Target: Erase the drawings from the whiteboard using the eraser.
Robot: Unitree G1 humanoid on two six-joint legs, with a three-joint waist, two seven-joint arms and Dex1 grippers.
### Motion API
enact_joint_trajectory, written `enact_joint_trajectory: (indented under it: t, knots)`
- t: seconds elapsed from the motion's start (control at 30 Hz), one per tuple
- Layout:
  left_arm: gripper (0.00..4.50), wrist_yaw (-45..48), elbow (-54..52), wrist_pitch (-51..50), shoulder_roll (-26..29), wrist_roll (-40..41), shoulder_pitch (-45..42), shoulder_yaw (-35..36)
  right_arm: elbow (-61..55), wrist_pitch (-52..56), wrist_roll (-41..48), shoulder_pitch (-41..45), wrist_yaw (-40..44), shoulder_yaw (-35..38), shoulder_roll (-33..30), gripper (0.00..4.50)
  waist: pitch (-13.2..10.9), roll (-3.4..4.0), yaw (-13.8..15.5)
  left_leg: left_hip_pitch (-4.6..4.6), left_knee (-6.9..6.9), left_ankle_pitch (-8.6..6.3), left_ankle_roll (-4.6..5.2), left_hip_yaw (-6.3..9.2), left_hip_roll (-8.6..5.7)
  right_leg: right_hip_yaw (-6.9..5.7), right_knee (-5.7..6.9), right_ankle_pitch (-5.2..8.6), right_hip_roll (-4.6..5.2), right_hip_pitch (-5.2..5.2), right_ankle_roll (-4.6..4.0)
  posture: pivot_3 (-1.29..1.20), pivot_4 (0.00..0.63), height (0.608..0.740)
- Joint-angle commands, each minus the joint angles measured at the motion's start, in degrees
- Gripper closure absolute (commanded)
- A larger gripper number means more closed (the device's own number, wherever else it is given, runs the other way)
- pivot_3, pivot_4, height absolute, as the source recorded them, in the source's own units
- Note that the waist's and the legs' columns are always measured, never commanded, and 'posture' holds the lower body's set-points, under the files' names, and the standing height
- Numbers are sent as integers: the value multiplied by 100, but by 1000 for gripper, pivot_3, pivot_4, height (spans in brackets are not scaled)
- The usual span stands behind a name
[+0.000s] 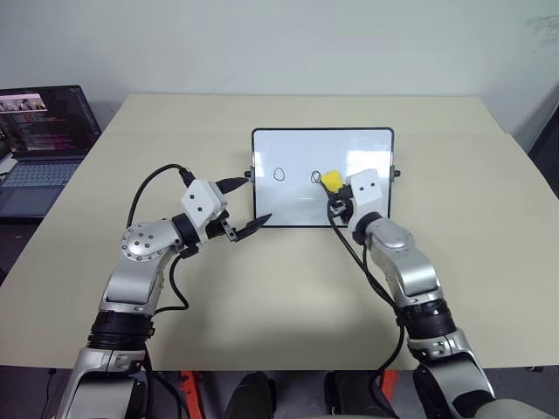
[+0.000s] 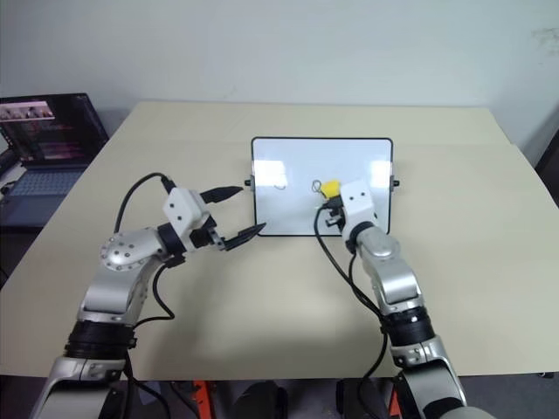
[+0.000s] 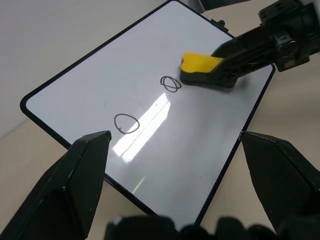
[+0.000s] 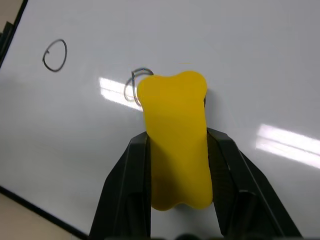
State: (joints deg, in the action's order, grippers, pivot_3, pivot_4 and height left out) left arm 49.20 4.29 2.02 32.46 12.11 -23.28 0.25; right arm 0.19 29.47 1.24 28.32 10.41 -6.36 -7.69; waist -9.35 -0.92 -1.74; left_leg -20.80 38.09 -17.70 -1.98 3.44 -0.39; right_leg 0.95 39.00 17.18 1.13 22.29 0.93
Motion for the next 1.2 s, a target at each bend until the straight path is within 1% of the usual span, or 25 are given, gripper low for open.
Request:
enact_joint_trajectory:
  t: [0.03,0.13,0.23,0.43,0.63,0.83,1.03,1.2]
  knots:
    - [0,-2,-79,108,46,-4,-132,70,-150,312,-75,-308,92,150,-323,3272,1,-2,5,0,1,0,0,2,-1,-2,0,0,0,-1,0,0,150,740]
    - [0,14,-71,110,45,0,-132,69,-298,365,-47,-447,152,195,-499,3272,2,-3,2,0,2,0,0,1,-1,-1,0,0,0,-2,0,0,150,740]
    - [0,18,-62,116,30,-4,-145,56,-417,365,-12,-437,153,238,-516,3272,2,-3,2,1,2,0,0,2,-1,-2,1,0,0,-2,0,0,150,740]
    - [0,19,-37,144,-6,-4,-175,34,-589,334,53,-35,105,167,-289,3272,2,-3,-4,0,2,0,0,1,-1,0,0,0,0,-1,1,0,150,740]
    - [0,24,-25,164,-41,-15,-183,7,-752,121,0,503,277,-158,-34,3272,-1,0,-27,-8,-7,0,0,-1,2,-1,-2,0,-3,13,0,0,150,740]
    - [0,8,-45,176,-49,-16,-174,3,-404,-410,-130,865,584,-602,37,3272,-1,0,-12,-19,-10,-1,-1,-1,0,-1,-14,0,0,18,0,0,150,740]
    - [0,-11,-68,167,-56,-23,-171,4,119,-1109,-682,1187,1112,-1283,-306,3272,-1,0,-14,-17,-9,-1,0,0,0,-2,-10,0,0,20,0,0,150,740]
    - [0,-31,-111,146,-63,-24,-144,16,551,-1396,-833,1296,1198,-1273,-358,3272,-1,0,-13,-17,-9,0,-1,-2,0,-1,-9,0,0,21,0,0,150,740]
